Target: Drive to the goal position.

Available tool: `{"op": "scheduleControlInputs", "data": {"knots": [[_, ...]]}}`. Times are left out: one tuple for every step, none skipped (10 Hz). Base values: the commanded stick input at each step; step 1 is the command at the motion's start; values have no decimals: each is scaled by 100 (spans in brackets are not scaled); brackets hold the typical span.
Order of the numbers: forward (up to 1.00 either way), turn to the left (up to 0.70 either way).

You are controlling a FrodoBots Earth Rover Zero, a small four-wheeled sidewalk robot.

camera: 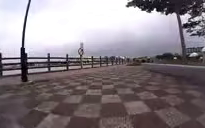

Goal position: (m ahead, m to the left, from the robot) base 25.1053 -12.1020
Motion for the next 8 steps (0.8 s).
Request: {"op": "scheduleControlInputs", "data": {"knots": [[100,0],[100,0],[100,0],[100,0],[100,0],[100,0],[100,0],[100,0]]}}
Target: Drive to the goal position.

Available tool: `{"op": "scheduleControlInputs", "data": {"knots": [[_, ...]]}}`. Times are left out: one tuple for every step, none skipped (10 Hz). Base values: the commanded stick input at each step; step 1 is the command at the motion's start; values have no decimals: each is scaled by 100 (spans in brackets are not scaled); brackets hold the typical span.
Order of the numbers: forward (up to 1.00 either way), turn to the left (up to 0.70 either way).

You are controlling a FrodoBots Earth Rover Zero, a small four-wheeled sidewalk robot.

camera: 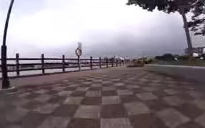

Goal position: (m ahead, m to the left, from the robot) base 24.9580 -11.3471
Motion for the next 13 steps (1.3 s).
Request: {"op": "scheduleControlInputs", "data": {"knots": [[100,0],[100,0],[100,-34],[100,-16],[100,0],[100,0],[100,0],[100,0],[100,0],[100,0],[100,0],[100,0],[100,-3]]}}
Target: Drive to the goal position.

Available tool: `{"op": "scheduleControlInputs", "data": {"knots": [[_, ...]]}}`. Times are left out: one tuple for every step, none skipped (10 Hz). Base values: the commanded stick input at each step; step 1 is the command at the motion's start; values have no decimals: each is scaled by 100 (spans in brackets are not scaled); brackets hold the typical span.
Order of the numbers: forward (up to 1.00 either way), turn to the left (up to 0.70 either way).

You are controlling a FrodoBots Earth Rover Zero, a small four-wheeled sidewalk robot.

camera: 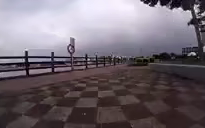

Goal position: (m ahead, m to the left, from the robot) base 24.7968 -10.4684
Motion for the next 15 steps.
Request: {"op": "scheduleControlInputs", "data": {"knots": [[100,-19],[100,-3],[100,0],[100,0],[100,0],[100,0],[100,0],[100,0],[100,0],[100,0],[100,0],[100,0],[100,0],[100,0],[100,0]]}}
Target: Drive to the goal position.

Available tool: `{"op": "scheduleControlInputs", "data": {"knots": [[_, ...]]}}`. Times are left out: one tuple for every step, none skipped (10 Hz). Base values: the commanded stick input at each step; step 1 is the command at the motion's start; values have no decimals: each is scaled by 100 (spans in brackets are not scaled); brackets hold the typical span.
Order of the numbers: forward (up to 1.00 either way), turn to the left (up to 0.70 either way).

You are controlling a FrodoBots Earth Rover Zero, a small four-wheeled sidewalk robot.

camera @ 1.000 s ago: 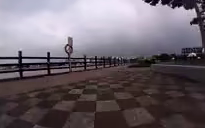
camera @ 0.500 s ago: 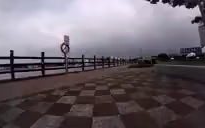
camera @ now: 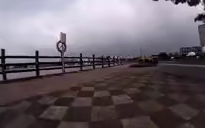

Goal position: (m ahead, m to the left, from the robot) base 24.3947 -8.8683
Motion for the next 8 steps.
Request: {"op": "scheduleControlInputs", "data": {"knots": [[100,0],[100,0],[100,0],[100,0],[100,0],[100,0],[100,0],[100,0]]}}
